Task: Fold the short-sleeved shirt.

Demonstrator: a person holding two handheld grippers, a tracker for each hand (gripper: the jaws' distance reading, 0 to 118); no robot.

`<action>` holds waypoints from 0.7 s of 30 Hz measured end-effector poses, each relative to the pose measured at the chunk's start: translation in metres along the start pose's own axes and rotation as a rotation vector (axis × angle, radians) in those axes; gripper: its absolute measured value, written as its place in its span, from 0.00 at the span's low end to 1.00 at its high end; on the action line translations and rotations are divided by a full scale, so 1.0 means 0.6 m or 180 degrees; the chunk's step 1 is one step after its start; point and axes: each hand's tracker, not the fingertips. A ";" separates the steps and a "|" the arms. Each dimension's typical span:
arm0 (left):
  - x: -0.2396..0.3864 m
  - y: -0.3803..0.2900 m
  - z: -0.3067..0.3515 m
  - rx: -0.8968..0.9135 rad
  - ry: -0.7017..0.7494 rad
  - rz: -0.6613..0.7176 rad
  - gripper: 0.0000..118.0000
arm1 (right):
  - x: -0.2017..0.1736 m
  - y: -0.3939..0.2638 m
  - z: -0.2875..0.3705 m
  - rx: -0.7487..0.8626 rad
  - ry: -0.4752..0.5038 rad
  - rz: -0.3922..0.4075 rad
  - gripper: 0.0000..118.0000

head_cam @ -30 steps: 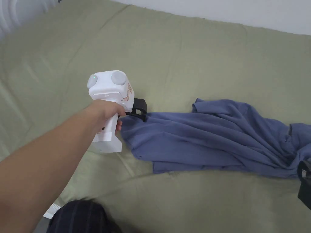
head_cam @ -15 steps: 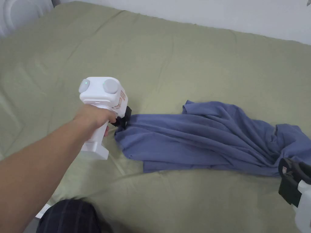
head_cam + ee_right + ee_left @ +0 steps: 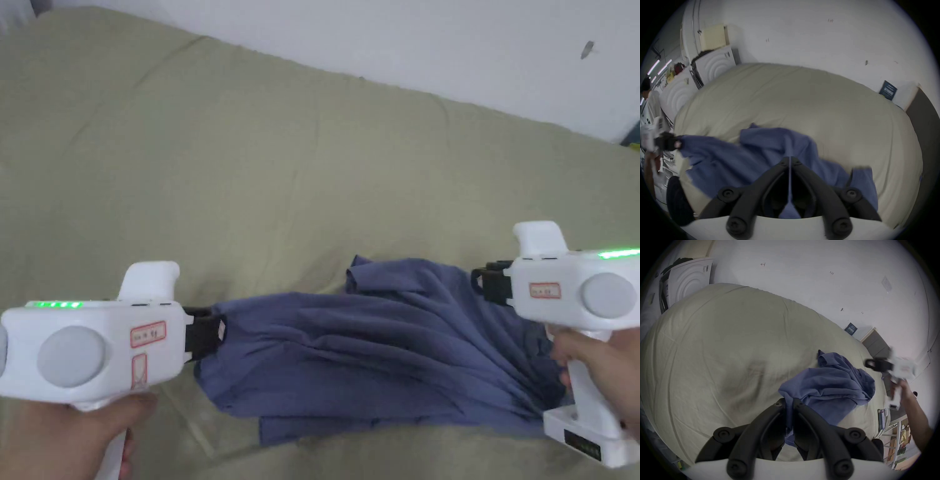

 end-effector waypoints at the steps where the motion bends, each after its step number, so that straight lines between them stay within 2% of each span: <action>1: -0.003 -0.007 0.001 -0.0013 -0.0007 -0.0002 0.07 | 0.008 0.017 -0.035 -0.0045 -0.0011 0.0082 0.78; 2: -0.005 -0.008 -0.001 -0.0010 -0.0005 0.0008 0.07 | 0.015 0.027 -0.066 -0.0133 0.0112 0.0132 1.00; 3: -0.009 -0.008 -0.006 -0.0036 0.0005 0.0005 0.07 | 0.017 0.036 -0.097 -0.0312 0.0272 0.0200 0.98; 4: -0.013 -0.006 -0.011 -0.0066 0.0002 -0.0012 0.07 | 0.017 0.043 -0.117 -0.0276 0.0330 0.0344 0.98; 7: -0.021 -0.002 -0.015 -0.0088 -0.0015 -0.0025 0.07 | 0.000 0.053 -0.178 -0.0563 -0.0151 0.0691 0.98; 8: -0.024 0.001 -0.017 -0.0081 -0.0031 -0.0054 0.07 | -0.001 0.053 -0.192 -0.0598 -0.0241 0.0727 0.98; 11: -0.025 0.008 -0.025 -0.0063 0.0021 -0.0089 0.07 | 0.014 0.041 -0.216 -0.0794 -0.0015 0.0408 0.97; 12: -0.024 0.009 -0.028 -0.0026 0.0108 -0.0144 0.07 | 0.015 0.039 -0.206 -0.0696 0.0112 0.0250 0.91; 13: -0.021 0.008 -0.029 -0.0023 0.0133 -0.0174 0.07 | 0.007 0.038 -0.191 -0.0517 0.0091 0.0309 0.83; 14: -0.023 0.007 -0.033 -0.0017 0.0085 -0.0166 0.07 | 0.000 0.037 -0.179 -0.0403 0.0135 0.0375 0.70; 15: -0.022 0.008 -0.038 -0.0068 0.0004 -0.0144 0.07 | 0.007 0.032 -0.155 -0.0320 0.0210 0.0415 0.29; 16: -0.020 0.006 -0.042 -0.0079 0.0001 -0.0101 0.07 | 0.002 0.034 -0.146 -0.0330 0.0213 0.0402 0.03; 17: -0.016 0.005 -0.042 -0.0066 -0.0031 -0.0057 0.07 | 0.000 0.045 -0.117 -0.0254 0.0026 0.0366 0.03; 18: -0.012 0.004 -0.044 -0.0055 -0.0005 -0.0057 0.07 | 0.002 0.054 -0.099 -0.0323 0.0411 0.0173 0.03; 19: -0.009 0.004 -0.045 -0.0047 -0.0017 -0.0060 0.07 | 0.015 0.039 -0.100 -0.0287 0.0437 0.0166 0.03; 20: -0.003 0.004 -0.043 -0.0027 -0.0047 -0.0089 0.07 | 0.007 0.043 -0.077 -0.0134 0.0220 0.0301 0.03; 21: 0.003 0.001 -0.039 0.0018 -0.0058 -0.0088 0.07 | 0.005 0.051 -0.045 -0.0015 0.0208 0.0306 0.03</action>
